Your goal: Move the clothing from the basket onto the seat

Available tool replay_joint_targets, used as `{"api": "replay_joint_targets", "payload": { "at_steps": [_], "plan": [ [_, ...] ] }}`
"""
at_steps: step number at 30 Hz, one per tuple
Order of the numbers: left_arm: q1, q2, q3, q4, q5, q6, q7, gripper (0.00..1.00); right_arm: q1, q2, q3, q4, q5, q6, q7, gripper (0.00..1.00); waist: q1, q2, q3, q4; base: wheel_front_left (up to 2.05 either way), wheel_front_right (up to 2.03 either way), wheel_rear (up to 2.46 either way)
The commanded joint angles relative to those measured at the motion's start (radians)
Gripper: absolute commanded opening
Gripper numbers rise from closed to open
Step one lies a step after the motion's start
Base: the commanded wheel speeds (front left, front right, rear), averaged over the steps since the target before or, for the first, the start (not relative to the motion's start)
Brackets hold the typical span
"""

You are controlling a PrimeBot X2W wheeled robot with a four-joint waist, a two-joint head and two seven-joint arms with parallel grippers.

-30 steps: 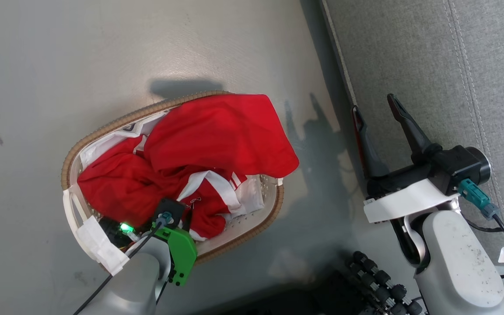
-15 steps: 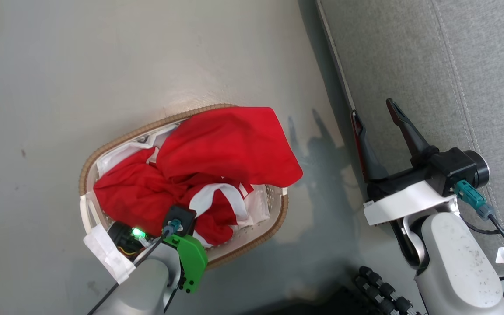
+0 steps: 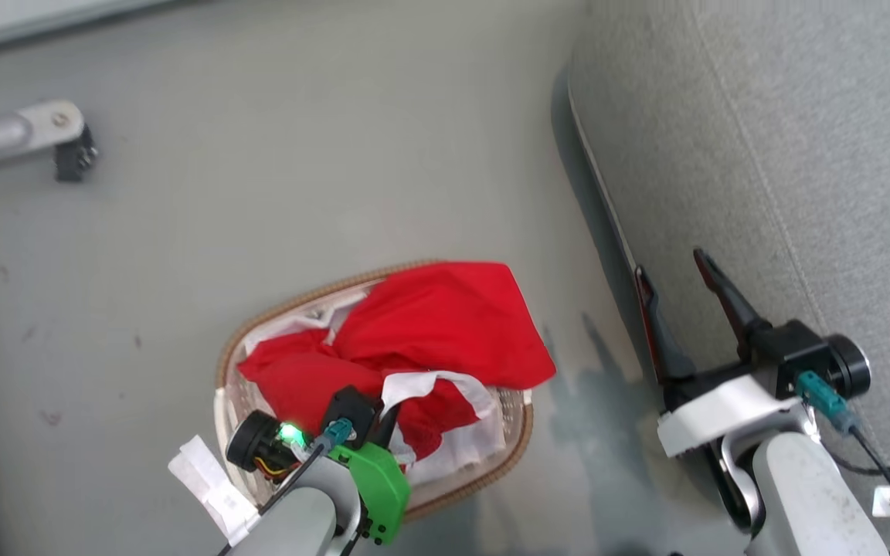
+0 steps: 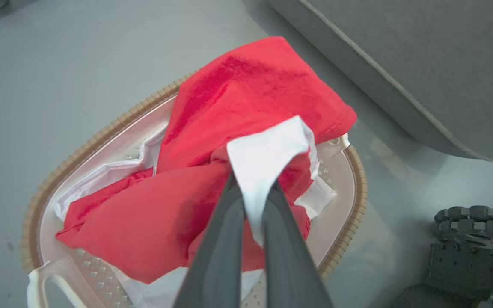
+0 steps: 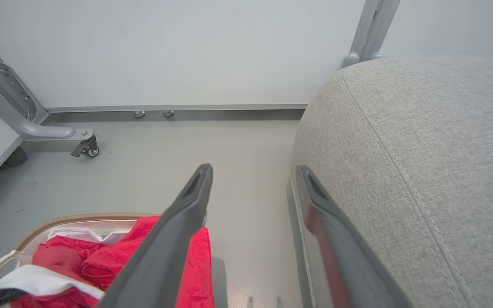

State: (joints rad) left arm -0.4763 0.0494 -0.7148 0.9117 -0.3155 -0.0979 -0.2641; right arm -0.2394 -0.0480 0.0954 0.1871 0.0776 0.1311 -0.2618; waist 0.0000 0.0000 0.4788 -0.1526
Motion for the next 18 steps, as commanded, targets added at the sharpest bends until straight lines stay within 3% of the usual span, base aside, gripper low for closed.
{"api": "replay_joint_targets", "payload": {
  "at_steps": [1,10,18],
  "plan": [
    [0.026,0.009,0.003,-0.025,0.003,-0.007,0.000,0.00,0.030,-0.004,-0.006,0.006,-0.007,-0.001,-0.005,1.00,0.0000,0.0000,-0.163,0.060,0.00,0.00,0.00],
    [0.088,0.073,0.045,-0.185,0.040,-0.011,0.000,0.00,0.134,-0.004,-0.025,0.032,-0.032,-0.001,-0.005,1.00,0.0000,0.0000,-0.367,0.085,0.00,0.00,0.00],
    [0.017,0.162,0.010,-0.302,0.064,-0.028,0.002,0.00,0.210,-0.004,-0.034,0.039,-0.036,-0.001,-0.005,1.00,0.0000,0.0000,-0.481,0.100,0.00,0.00,0.00]
  ]
}}
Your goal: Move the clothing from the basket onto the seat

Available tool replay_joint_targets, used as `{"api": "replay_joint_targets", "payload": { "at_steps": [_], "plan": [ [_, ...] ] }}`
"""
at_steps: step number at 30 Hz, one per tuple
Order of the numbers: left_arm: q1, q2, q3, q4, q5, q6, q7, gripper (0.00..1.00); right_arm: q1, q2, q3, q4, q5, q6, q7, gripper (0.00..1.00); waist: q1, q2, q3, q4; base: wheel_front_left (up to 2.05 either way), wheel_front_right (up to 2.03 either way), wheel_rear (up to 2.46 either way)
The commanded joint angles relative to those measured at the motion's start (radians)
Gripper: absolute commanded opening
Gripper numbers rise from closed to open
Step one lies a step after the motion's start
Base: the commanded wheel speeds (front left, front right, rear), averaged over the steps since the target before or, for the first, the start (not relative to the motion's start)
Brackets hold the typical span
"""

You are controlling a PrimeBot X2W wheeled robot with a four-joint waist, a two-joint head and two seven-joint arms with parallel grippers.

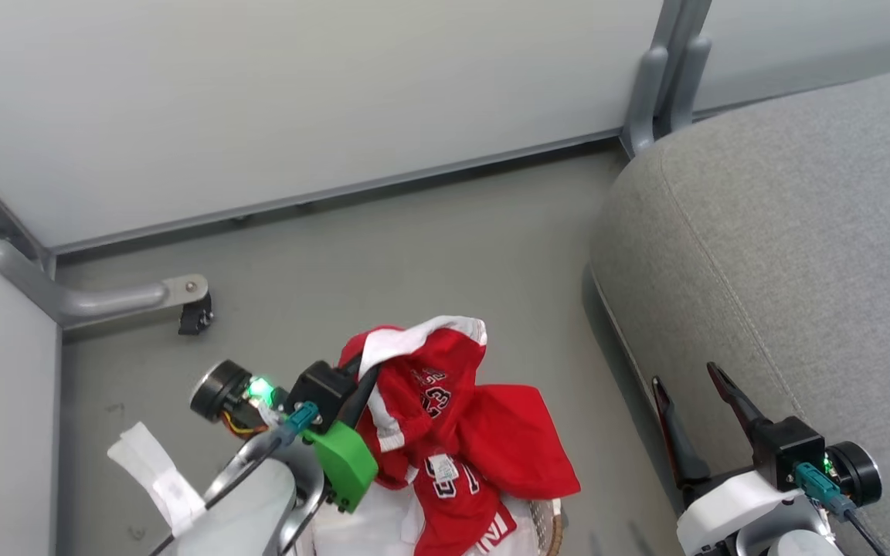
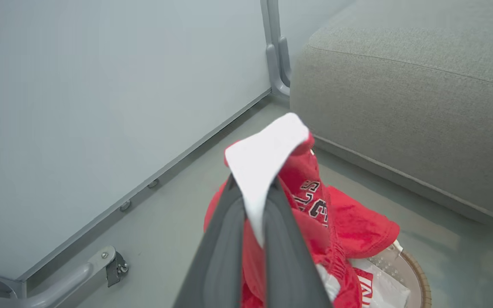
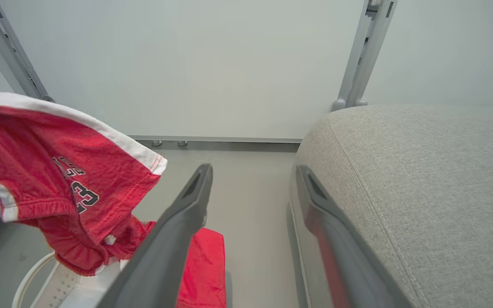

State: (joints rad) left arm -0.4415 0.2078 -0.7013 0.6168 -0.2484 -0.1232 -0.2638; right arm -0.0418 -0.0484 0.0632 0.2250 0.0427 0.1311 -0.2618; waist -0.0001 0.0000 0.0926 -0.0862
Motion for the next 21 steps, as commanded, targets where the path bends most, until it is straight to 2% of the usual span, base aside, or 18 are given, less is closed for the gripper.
{"api": "replay_joint_targets", "payload": {
  "at_steps": [1,13,21],
  "plan": [
    [-0.038,0.018,-0.016,-0.022,0.000,-0.005,0.007,0.00,0.016,-0.003,0.002,-0.001,-0.001,-0.001,-0.005,1.00,0.0001,0.0000,-0.101,0.034,0.00,0.00,0.00],
    [-0.336,0.149,-0.123,-0.187,-0.059,-0.006,0.083,0.00,-0.033,-0.004,0.067,-0.013,-0.012,-0.001,-0.005,1.00,0.0001,0.0000,-0.133,0.025,0.00,0.00,0.00],
    [-0.505,0.180,-0.153,-0.220,-0.100,-0.006,0.090,0.00,-0.090,-0.004,0.112,-0.003,-0.040,-0.001,-0.005,1.00,0.0001,0.0000,-0.142,0.024,0.00,0.00,0.00]
  ]
}}
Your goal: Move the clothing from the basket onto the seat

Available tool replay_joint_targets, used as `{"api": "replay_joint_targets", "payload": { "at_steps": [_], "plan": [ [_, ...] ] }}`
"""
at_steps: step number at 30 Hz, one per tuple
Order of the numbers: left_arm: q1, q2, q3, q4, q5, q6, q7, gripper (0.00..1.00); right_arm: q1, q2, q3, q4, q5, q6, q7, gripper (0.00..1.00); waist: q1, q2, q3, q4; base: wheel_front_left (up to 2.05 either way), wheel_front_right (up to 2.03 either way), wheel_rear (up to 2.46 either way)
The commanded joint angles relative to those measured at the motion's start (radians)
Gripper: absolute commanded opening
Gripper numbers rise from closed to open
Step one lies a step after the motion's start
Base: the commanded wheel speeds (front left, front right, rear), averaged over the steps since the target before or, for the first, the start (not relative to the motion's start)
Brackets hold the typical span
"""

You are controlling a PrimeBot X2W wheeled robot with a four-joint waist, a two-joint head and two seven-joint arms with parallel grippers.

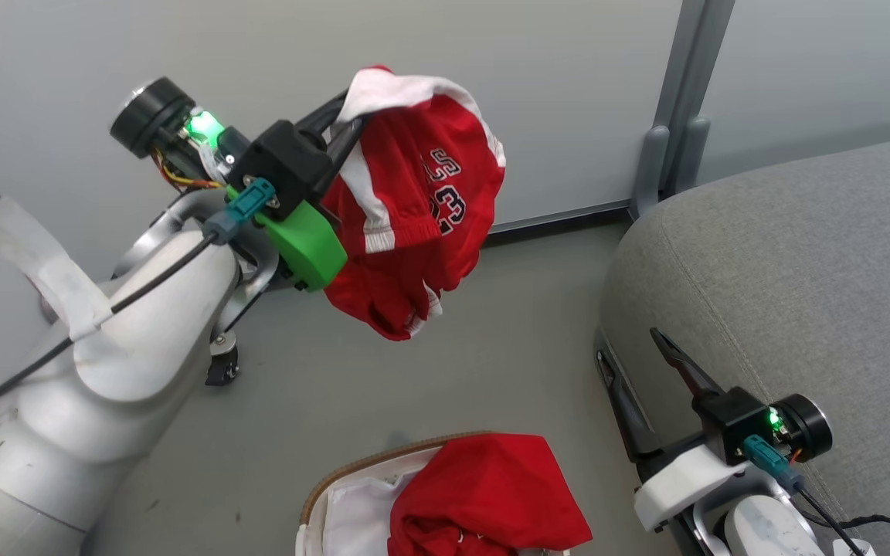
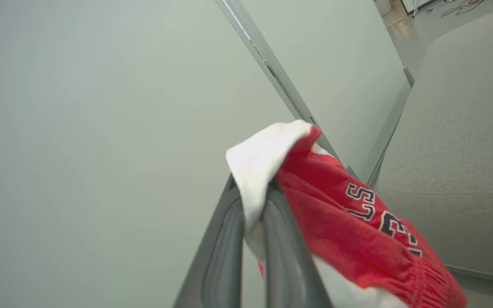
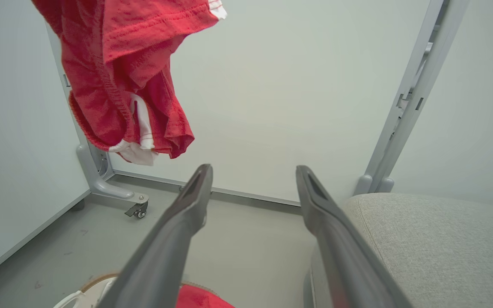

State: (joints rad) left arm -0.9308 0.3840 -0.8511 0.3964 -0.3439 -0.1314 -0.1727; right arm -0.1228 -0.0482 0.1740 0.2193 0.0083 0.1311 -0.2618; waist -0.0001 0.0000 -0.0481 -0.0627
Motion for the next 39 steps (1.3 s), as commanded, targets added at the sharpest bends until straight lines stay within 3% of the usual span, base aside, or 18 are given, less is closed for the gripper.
{"api": "replay_joint_targets", "payload": {
  "at_steps": [1,15,25,33,34,36,39],
  "plan": [
    [-0.035,0.001,-0.007,0.003,-0.008,0.002,-0.001,0.00,-0.018,-0.004,0.009,0.005,-0.010,-0.001,-0.005,1.00,0.0001,0.0000,-0.003,0.001,0.00,0.00,0.00],
    [-0.187,-0.063,-0.101,0.020,-0.062,0.002,0.002,0.00,-0.146,-0.004,0.173,0.078,-0.010,-0.001,-0.005,1.00,0.0001,0.0000,-0.030,0.039,0.00,0.00,0.00],
    [-0.204,-0.123,-0.156,-0.031,-0.130,0.002,-0.004,0.00,-0.250,-0.004,0.217,0.159,0.007,-0.001,-0.005,1.00,0.0001,0.0000,-0.040,0.084,0.00,0.00,0.00],
    [-0.207,-0.139,-0.186,-0.063,-0.163,0.002,0.008,0.00,-0.321,-0.004,0.252,0.293,0.029,-0.001,-0.005,1.00,0.0001,0.0000,-0.039,0.115,0.00,0.00,0.00],
    [-0.205,-0.138,-0.186,-0.061,-0.166,0.003,0.008,0.00,-0.327,-0.004,0.253,0.302,0.036,-0.001,-0.005,0.45,0.0001,0.0000,-0.038,0.116,0.00,0.00,0.00],
    [-0.193,-0.135,-0.187,-0.052,-0.172,0.008,0.006,0.00,-0.335,-0.004,0.262,0.321,0.050,-0.001,-0.005,0.04,0.0001,0.0000,-0.035,0.118,0.00,0.00,0.00],
    [-0.172,-0.126,-0.182,-0.036,-0.182,0.012,0.000,0.00,-0.344,-0.004,0.269,0.326,0.056,-0.001,-0.005,0.00,0.0001,0.0000,-0.031,0.115,0.00,0.00,0.00]
  ]
}}
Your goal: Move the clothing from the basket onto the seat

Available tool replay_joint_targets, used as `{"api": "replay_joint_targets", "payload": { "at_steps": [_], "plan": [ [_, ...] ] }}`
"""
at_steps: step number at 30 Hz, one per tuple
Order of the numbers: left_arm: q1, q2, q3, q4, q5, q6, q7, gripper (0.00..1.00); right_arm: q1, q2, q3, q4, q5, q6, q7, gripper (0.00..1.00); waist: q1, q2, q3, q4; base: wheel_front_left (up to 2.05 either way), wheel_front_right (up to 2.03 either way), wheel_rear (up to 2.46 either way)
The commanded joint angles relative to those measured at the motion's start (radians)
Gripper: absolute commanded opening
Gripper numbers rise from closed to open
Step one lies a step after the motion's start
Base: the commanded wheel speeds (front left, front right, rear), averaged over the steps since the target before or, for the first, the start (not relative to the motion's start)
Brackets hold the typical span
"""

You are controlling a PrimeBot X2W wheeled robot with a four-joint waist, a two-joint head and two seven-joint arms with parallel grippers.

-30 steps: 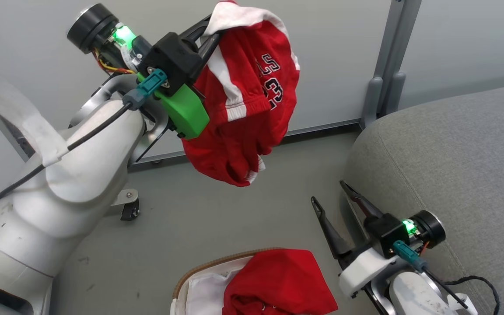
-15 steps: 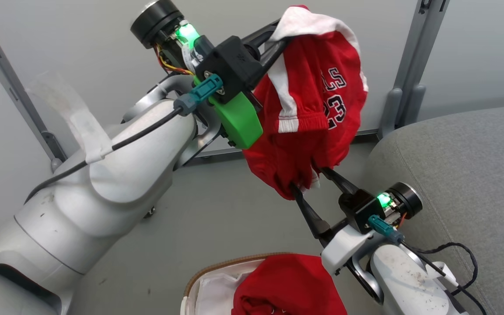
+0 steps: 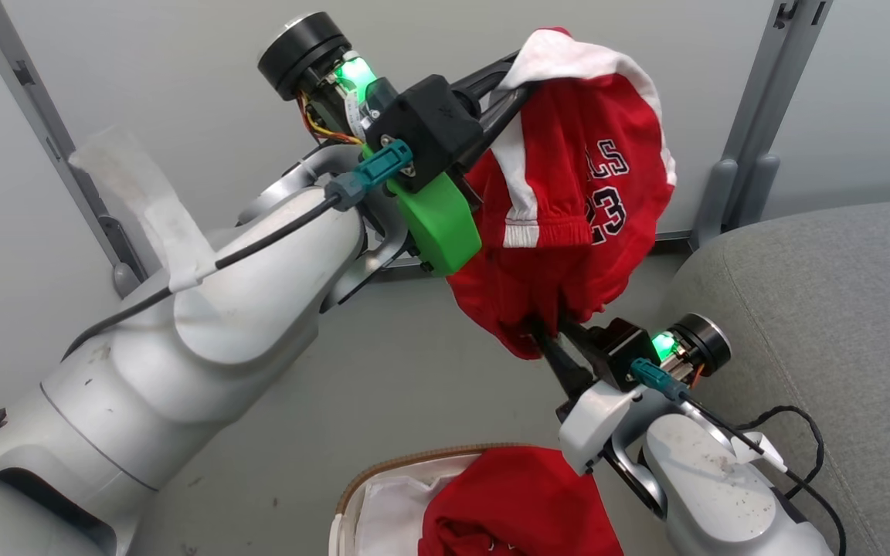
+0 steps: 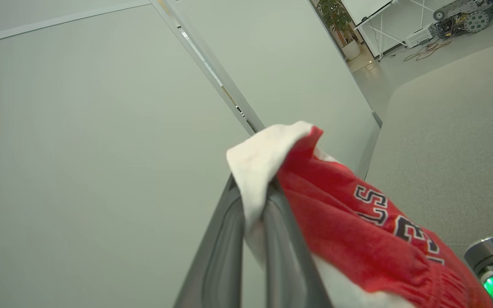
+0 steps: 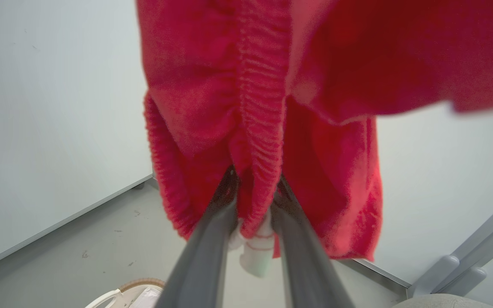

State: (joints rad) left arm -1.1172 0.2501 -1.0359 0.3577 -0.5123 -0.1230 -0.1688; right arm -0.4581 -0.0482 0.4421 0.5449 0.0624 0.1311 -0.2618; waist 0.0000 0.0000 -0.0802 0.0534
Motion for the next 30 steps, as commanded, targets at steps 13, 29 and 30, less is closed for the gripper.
{"api": "replay_joint_targets", "payload": {
  "at_steps": [13,29,30],
  "plan": [
    [0.094,0.035,0.031,0.128,-0.062,0.036,-0.045,0.00,0.019,-0.004,-0.017,-0.042,0.005,-0.001,-0.005,0.00,0.0000,0.0000,0.025,-0.036,0.00,0.00,0.00],
    [0.337,-0.009,0.120,0.198,-0.138,0.084,-0.097,1.00,0.037,-0.004,-0.105,-0.135,-0.009,-0.001,-0.005,0.00,0.0000,0.0000,0.049,-0.054,0.00,0.00,0.00],
    [0.361,-0.015,0.137,0.184,-0.136,0.088,-0.097,1.00,0.038,-0.004,-0.115,-0.140,-0.011,-0.001,-0.005,0.00,0.0000,0.0000,0.050,-0.054,0.00,0.00,0.00]
  ]
}}
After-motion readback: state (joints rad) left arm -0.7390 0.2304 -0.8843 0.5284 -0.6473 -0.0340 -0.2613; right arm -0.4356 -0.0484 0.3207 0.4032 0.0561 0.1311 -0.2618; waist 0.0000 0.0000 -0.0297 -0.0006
